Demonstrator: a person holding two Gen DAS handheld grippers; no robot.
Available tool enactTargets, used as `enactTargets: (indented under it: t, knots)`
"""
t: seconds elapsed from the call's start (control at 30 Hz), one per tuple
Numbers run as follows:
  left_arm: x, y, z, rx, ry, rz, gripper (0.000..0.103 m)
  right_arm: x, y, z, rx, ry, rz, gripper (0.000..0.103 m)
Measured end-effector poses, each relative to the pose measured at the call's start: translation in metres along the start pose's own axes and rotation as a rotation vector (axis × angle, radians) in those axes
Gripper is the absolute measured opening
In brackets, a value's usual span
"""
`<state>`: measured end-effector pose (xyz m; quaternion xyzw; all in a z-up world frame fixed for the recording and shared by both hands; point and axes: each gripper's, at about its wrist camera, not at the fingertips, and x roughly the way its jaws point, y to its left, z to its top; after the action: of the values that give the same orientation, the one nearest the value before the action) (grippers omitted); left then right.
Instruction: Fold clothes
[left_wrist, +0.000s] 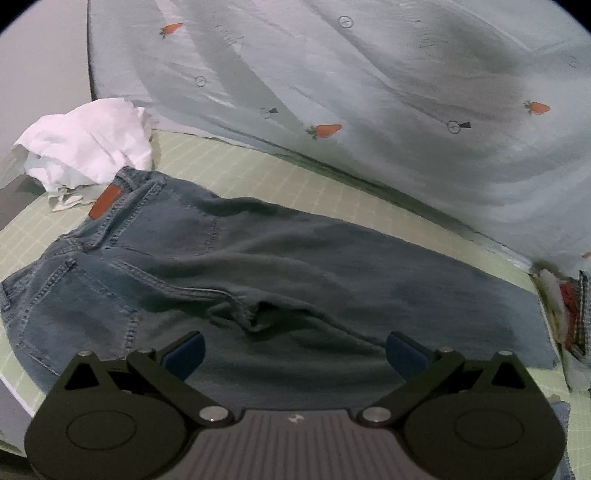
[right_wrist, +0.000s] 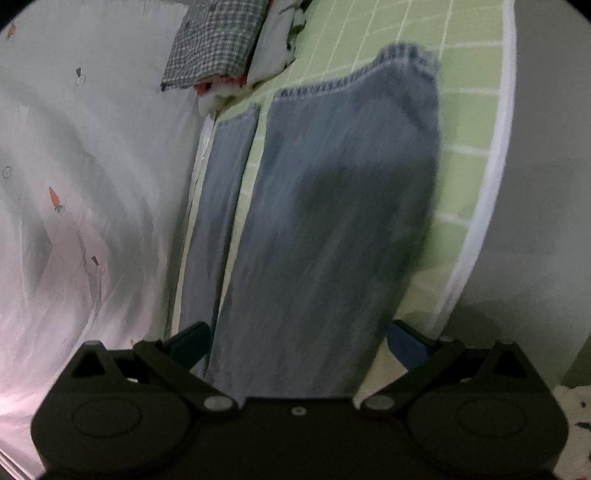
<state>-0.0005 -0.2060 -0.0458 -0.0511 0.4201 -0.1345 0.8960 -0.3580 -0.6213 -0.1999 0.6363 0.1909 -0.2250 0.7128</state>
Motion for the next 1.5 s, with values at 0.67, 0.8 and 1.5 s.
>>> enactTargets:
  t: [0.67, 0.8, 1.5]
  knots:
    - [0.011, 0.132, 0.022, -0.187, 0.06, 0.054, 0.103, 0.043, 0.036, -0.077, 0.117, 0.023, 0.028, 0.103]
    - [0.015, 0.175, 0.025, -0.278, 0.077, 0.062, 0.103, 0.055, 0.044, -0.096, 0.144, 0.034, 0.04, 0.103]
    - [0.077, 0.339, 0.023, -0.652, 0.248, 0.16, 0.103, 0.088, 0.077, -0.173, 0.219, -0.053, 0.044, 0.103]
